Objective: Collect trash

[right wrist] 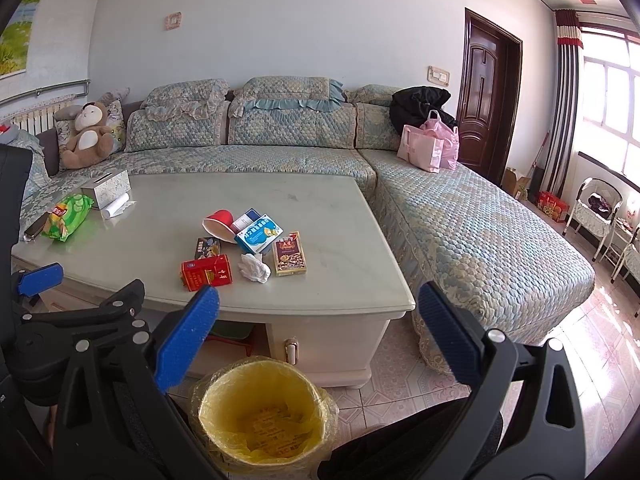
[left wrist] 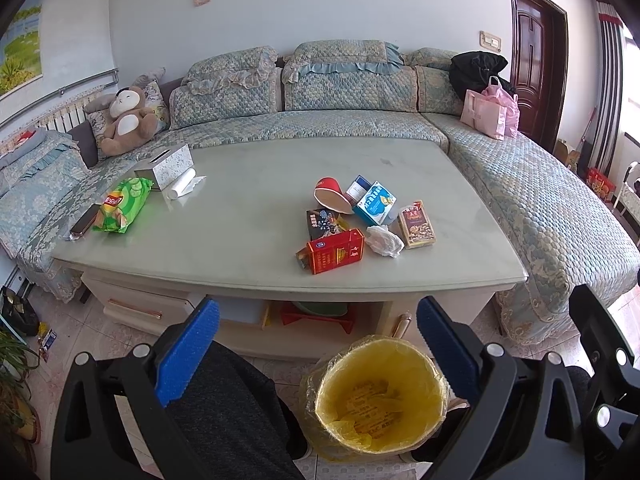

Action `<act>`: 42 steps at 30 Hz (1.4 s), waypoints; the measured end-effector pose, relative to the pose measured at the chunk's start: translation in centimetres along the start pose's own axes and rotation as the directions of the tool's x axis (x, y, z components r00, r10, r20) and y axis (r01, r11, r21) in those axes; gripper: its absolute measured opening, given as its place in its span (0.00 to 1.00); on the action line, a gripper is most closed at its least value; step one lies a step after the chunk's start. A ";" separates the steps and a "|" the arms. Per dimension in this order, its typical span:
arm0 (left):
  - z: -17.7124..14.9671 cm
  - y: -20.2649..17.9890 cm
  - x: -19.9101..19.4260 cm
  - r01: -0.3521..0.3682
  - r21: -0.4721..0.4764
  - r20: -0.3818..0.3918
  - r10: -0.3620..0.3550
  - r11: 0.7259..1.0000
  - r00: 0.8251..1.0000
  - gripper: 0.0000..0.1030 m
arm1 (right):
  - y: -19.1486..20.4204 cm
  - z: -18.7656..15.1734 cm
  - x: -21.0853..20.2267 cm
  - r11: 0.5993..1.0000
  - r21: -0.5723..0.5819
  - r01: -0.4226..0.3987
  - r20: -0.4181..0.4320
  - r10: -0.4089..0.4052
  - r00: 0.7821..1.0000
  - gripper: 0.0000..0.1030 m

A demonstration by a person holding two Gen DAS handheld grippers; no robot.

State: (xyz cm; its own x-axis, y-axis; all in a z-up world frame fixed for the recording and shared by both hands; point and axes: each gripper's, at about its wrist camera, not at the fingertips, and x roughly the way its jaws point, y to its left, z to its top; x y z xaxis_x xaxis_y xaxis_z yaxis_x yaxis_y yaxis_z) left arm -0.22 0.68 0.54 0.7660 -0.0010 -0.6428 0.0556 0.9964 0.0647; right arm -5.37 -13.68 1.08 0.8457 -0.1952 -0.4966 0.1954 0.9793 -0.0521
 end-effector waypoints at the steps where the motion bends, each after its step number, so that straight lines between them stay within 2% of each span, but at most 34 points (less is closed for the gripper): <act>1: 0.0 0.0 0.0 0.000 0.000 0.001 0.000 1.000 1.000 0.94 | 0.0 0.0 0.0 1.000 0.000 -0.002 0.000 0.002 1.000 0.95; 42: 0.2 0.4 -0.6 0.003 -0.001 0.009 -0.003 1.000 1.000 0.94 | -0.1 0.4 -0.2 1.000 0.001 -0.012 0.012 0.012 1.000 0.95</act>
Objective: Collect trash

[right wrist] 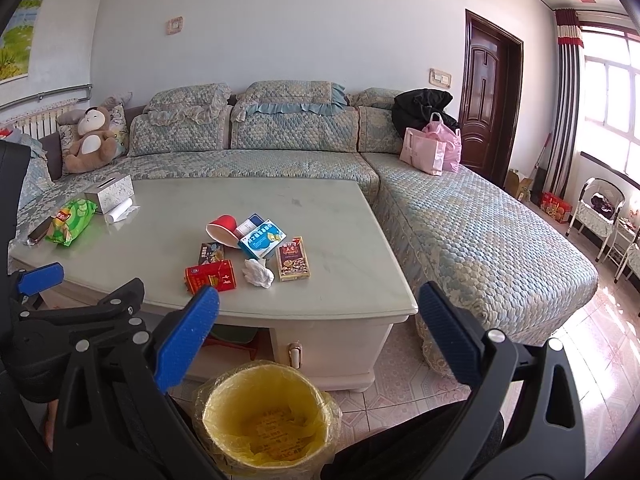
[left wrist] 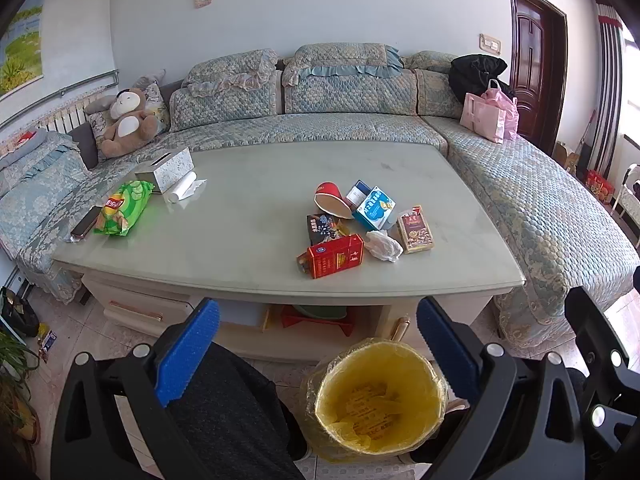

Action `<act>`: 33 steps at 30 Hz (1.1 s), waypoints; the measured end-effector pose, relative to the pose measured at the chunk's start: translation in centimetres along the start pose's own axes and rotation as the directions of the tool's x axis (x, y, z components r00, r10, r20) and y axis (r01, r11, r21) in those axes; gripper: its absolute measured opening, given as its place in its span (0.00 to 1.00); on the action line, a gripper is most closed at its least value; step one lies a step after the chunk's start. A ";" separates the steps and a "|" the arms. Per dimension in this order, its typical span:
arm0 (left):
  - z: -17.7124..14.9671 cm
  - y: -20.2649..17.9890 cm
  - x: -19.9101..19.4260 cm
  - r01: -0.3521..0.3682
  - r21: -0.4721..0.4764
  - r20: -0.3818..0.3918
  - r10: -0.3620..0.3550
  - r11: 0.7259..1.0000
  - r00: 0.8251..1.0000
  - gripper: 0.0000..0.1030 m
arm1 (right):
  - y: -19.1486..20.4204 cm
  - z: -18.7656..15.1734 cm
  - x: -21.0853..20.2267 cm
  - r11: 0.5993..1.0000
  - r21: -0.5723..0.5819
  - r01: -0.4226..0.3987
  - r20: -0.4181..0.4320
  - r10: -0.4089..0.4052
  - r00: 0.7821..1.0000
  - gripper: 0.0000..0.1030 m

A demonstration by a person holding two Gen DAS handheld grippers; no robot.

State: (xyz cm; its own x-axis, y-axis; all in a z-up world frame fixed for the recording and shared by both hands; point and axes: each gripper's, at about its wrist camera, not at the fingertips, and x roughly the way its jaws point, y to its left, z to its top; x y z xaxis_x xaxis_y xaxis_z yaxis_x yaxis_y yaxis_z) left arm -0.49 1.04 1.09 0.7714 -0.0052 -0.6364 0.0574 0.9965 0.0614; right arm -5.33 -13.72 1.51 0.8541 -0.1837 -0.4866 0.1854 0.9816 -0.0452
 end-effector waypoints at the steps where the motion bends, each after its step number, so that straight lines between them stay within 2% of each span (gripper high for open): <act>1: 0.0 0.0 0.0 0.000 -0.001 0.000 0.000 1.000 1.000 0.94 | 0.0 -0.1 0.0 1.000 0.000 -0.002 0.000 0.002 1.000 0.95; 11: 0.1 0.3 0.5 -0.002 0.008 -0.025 0.003 1.000 1.000 0.94 | -0.4 0.0 0.3 1.000 0.005 -0.016 -0.014 0.016 1.000 0.95; 16: 2.0 2.2 1.5 0.029 -0.010 -0.077 -0.029 1.000 0.997 0.94 | -1.3 0.6 1.4 0.999 0.002 -0.050 -0.036 0.050 0.998 0.95; 19: 3.4 3.2 2.2 0.049 -0.001 -0.110 -0.049 0.999 0.993 0.94 | -2.2 1.3 2.7 0.995 0.013 -0.100 -0.064 0.100 0.993 0.95; 22: 5.2 4.0 2.8 0.037 0.017 -0.129 -0.034 0.999 0.991 0.94 | -2.9 2.4 4.1 0.994 -0.001 -0.109 -0.072 0.109 0.991 0.95; 25: 6.9 4.8 3.4 0.061 0.008 -0.142 -0.059 0.998 0.988 0.94 | -3.2 3.4 5.5 0.992 -0.045 -0.116 -0.077 0.113 0.991 0.95; 28: 8.6 4.8 4.4 0.124 0.062 -0.173 -0.112 0.990 0.979 0.94 | -3.4 4.6 7.2 0.984 -0.088 -0.156 -0.112 0.146 0.983 0.95; 33: 10.2 4.1 6.2 0.132 0.199 -0.211 -0.089 0.971 0.974 0.94 | -3.7 6.3 10.0 0.977 -0.141 -0.159 -0.171 0.134 0.976 0.95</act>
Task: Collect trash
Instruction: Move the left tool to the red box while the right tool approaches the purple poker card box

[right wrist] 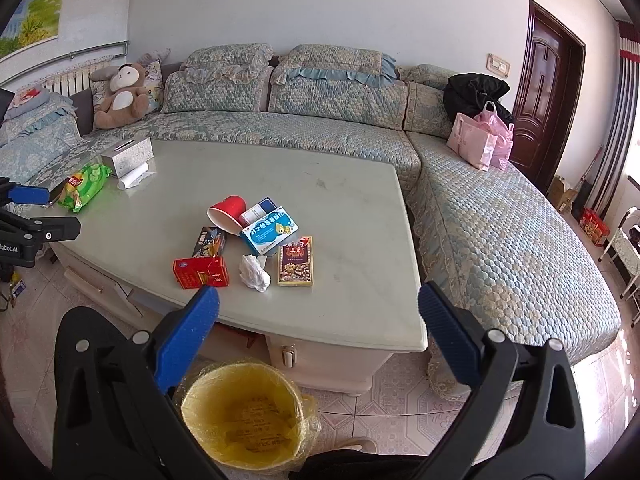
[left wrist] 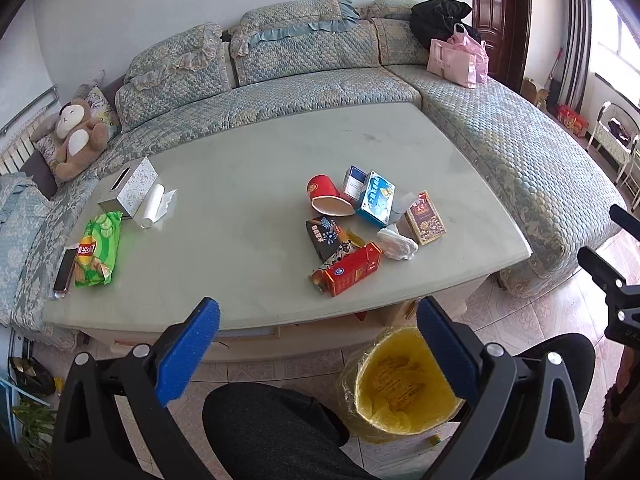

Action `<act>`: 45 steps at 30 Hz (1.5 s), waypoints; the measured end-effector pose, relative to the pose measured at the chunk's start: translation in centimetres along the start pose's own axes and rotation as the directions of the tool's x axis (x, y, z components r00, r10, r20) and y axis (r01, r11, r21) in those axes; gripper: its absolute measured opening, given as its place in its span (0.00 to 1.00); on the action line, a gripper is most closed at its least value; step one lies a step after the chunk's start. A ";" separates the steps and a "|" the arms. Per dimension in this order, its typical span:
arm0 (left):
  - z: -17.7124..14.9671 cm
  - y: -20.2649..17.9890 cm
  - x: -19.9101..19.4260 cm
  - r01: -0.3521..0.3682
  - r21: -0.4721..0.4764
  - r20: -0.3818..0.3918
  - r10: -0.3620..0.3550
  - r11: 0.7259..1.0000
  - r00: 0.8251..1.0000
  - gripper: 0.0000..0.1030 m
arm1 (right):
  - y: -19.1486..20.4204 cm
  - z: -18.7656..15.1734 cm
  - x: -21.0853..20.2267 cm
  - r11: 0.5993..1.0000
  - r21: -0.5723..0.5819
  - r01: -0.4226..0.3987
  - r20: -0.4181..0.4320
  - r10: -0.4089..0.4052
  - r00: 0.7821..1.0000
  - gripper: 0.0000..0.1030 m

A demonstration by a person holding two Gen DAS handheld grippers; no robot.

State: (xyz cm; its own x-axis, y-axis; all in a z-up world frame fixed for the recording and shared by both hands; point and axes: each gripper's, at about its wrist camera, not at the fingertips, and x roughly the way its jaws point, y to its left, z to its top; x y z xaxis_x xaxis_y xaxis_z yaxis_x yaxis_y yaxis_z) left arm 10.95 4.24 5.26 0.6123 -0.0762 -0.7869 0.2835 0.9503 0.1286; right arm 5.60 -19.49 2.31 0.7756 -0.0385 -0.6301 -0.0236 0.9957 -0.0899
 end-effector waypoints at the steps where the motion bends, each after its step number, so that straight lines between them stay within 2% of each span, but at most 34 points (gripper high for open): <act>1: 0.3 0.0 0.3 0.013 0.017 -0.014 -0.013 1.000 1.000 0.94 | -0.2 0.4 0.5 1.000 -0.004 0.002 -0.010 -0.002 1.000 0.95; 4: 1.1 -0.2 1.5 0.085 0.079 -0.067 -0.080 0.993 0.995 0.94 | -0.9 1.6 2.0 1.000 -0.002 -0.017 -0.040 0.017 0.999 0.95; 6: 1.6 -0.6 2.3 0.107 0.145 -0.097 -0.093 0.984 0.991 0.94 | -1.1 2.3 3.0 0.999 0.000 -0.034 -0.060 0.034 0.998 0.95; 10: 1.9 -1.4 3.8 0.054 0.273 -0.111 -0.024 0.960 0.994 0.94 | -1.5 3.4 5.2 0.999 -0.004 -0.049 -0.096 0.048 0.994 0.95; 15: 1.6 -2.0 5.7 0.033 0.405 -0.108 0.012 0.914 0.994 0.94 | -2.2 4.0 7.8 0.999 0.014 -0.050 -0.138 0.051 0.989 0.95; 20: 0.8 -2.5 8.3 0.059 0.490 -0.145 0.015 0.870 0.989 0.94 | -2.2 4.6 10.1 0.998 0.011 -0.059 -0.179 0.060 0.982 0.95; 29: 0.1 -3.5 12.8 0.164 0.566 -0.233 -0.034 0.808 0.972 0.94 | -1.7 5.6 14.2 0.998 -0.016 -0.065 -0.238 0.059 0.969 0.95; 36: 0.4 -4.0 16.4 0.227 0.579 -0.284 -0.067 0.783 0.957 0.94 | -0.8 5.1 17.9 0.994 -0.030 -0.108 -0.287 0.095 0.953 0.95; 45: 0.6 -4.4 20.0 0.300 0.595 -0.332 -0.112 0.746 0.937 0.94 | -0.6 3.8 23.2 0.989 -0.009 -0.148 -0.362 0.134 0.922 0.95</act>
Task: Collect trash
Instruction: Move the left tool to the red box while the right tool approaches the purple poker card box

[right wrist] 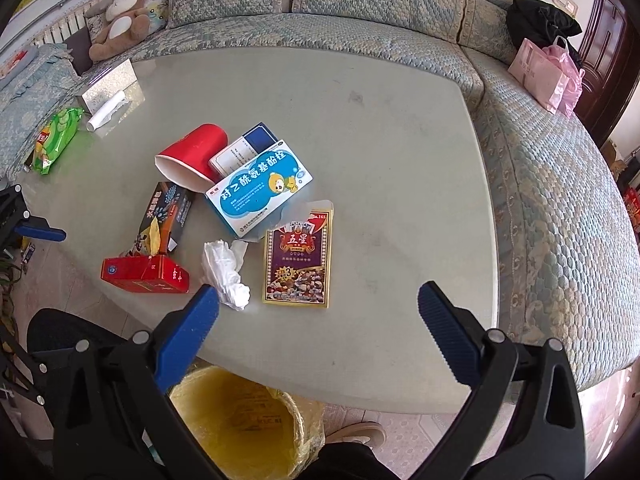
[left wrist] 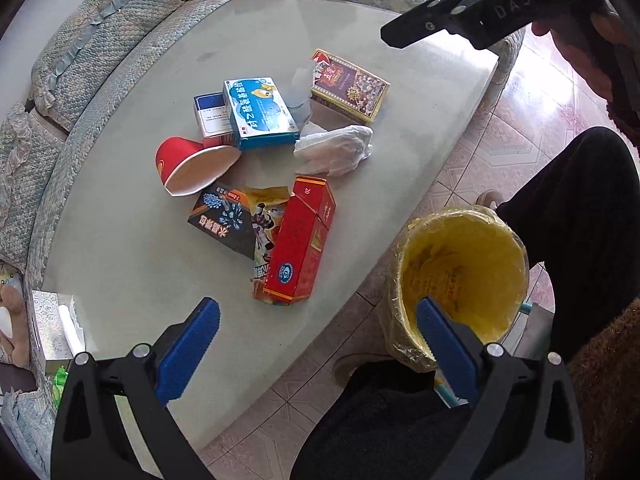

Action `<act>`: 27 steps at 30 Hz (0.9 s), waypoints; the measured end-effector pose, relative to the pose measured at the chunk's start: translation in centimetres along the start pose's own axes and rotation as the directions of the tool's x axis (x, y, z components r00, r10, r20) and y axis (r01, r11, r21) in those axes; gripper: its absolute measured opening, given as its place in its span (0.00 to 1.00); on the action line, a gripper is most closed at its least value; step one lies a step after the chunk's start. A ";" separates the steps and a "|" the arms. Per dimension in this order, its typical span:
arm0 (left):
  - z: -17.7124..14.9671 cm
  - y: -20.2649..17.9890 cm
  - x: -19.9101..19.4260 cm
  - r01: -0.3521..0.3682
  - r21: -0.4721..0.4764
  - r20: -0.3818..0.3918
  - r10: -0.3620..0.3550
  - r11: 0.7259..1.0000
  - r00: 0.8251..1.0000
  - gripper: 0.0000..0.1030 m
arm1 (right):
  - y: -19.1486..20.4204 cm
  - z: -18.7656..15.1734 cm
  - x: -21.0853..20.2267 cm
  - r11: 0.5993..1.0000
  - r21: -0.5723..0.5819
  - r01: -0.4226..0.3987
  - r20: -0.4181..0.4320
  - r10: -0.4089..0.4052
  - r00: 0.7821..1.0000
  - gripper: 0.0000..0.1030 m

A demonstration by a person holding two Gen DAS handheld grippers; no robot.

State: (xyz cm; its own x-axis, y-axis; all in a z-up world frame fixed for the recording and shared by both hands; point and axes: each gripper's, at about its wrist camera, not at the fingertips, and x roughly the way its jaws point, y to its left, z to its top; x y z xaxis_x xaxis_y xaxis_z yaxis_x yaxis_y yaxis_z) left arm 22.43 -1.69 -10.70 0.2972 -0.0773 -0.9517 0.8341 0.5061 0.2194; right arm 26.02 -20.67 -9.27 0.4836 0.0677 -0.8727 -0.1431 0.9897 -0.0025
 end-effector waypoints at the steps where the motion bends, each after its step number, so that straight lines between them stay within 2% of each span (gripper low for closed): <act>1: 0.1 0.1 0.3 0.008 0.002 -0.002 -0.008 1.000 1.000 0.94 | -0.1 0.0 0.5 1.000 0.003 -0.005 -0.007 0.005 1.000 0.95; 9: 0.3 1.5 2.6 0.068 0.005 0.001 -0.068 0.998 0.998 0.94 | -0.6 0.1 4.3 0.998 0.020 -0.058 -0.051 0.059 0.997 0.95; 27: 1.3 3.4 6.9 0.118 0.012 -0.019 -0.118 0.993 0.993 0.94 | -0.5 0.7 9.0 0.996 0.023 -0.089 -0.089 0.090 0.992 0.95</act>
State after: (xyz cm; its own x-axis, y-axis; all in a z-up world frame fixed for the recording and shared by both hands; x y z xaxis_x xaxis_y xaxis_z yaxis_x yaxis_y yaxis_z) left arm 27.93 -1.64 -16.28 0.1884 -0.1202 -0.9747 0.8689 0.4830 0.1084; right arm 31.06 -20.49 -16.72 0.3902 0.1453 -0.9092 -0.1655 0.9825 0.0860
